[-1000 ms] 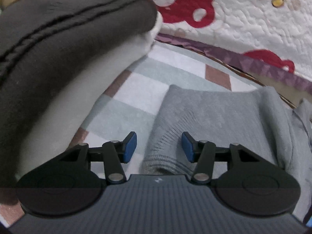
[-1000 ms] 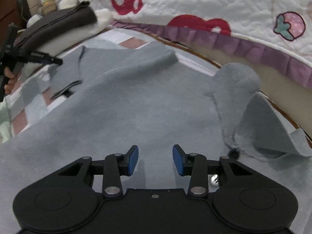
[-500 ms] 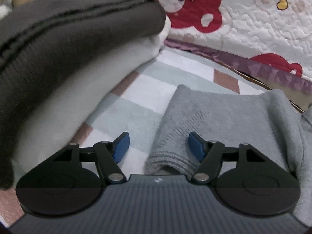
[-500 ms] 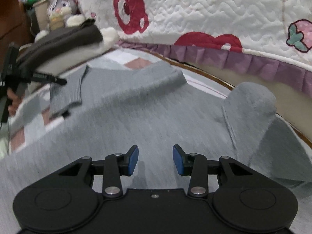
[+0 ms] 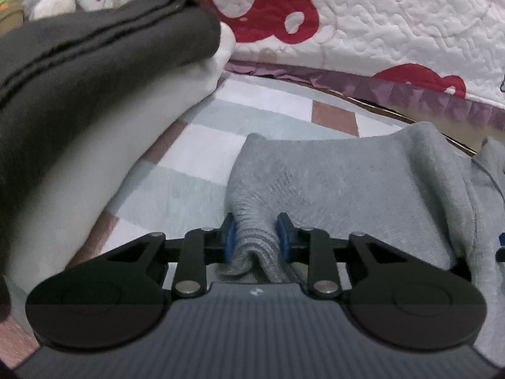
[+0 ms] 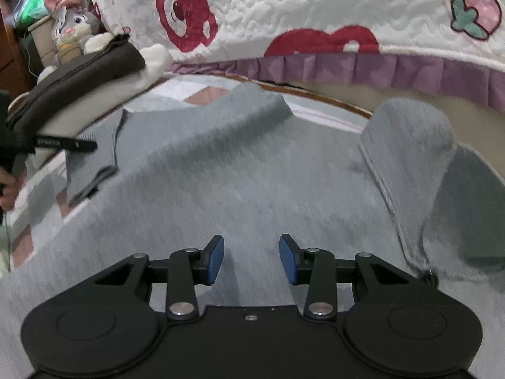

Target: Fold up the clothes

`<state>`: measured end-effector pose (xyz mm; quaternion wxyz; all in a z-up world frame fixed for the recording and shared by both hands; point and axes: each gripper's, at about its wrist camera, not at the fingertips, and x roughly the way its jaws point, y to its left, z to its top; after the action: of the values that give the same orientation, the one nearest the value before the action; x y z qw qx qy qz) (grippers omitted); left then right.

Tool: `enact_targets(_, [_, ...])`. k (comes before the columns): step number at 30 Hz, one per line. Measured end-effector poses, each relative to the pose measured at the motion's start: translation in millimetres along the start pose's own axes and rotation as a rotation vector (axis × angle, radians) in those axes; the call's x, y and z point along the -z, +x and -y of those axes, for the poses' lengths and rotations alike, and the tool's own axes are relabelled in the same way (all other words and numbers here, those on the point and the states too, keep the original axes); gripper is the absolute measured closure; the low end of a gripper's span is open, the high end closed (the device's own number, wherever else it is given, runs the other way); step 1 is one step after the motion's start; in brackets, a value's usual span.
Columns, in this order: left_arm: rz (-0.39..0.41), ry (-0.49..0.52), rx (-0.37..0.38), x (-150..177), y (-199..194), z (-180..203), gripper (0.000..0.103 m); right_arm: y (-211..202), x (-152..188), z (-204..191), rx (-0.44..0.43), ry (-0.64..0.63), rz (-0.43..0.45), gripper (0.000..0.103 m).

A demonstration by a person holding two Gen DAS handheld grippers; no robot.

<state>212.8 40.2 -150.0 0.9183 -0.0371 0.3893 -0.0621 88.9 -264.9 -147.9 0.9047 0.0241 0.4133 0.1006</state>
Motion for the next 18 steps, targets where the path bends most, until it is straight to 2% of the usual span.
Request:
enact_targets(6, [0.017, 0.030, 0.003, 3.9, -7.5, 9.1, 0.077, -2.3, 9.2, 11.8, 0.014, 0.044, 0.012, 0.057])
enact_targets(10, [-0.006, -0.006, 0.005, 7.0, 1.2, 1.3, 0.063, -2.2, 9.6, 8.1, 0.019, 0.025, 0.014, 0.054])
enact_targets(12, [-0.008, -0.027, 0.011, 8.9, 5.4, -3.6, 0.061, -1.9, 9.7, 5.5, 0.024, 0.019, 0.016, 0.050])
enact_targets(14, [0.000, -0.010, 0.023, 8.3, 6.2, -4.1, 0.074, -2.0, 10.1, 3.0, 0.030, 0.016, 0.019, 0.047])
enact_targets(15, [0.007, 0.018, 0.028, 5.9, 4.6, -2.5, 0.084, -2.3, 10.5, 1.8, 0.033, 0.015, 0.022, 0.045])
enact_targets(17, [0.044, 0.089, 0.025, -5.0, -5.0, 0.7, 0.087, -3.6, 11.3, 0.1, 0.040, 0.014, 0.026, 0.045])
enact_targets(18, [0.095, 0.119, 0.004, -14.6, -16.0, 0.9, 0.087, -4.9, 11.4, 0.3, 0.043, 0.017, 0.026, 0.045])
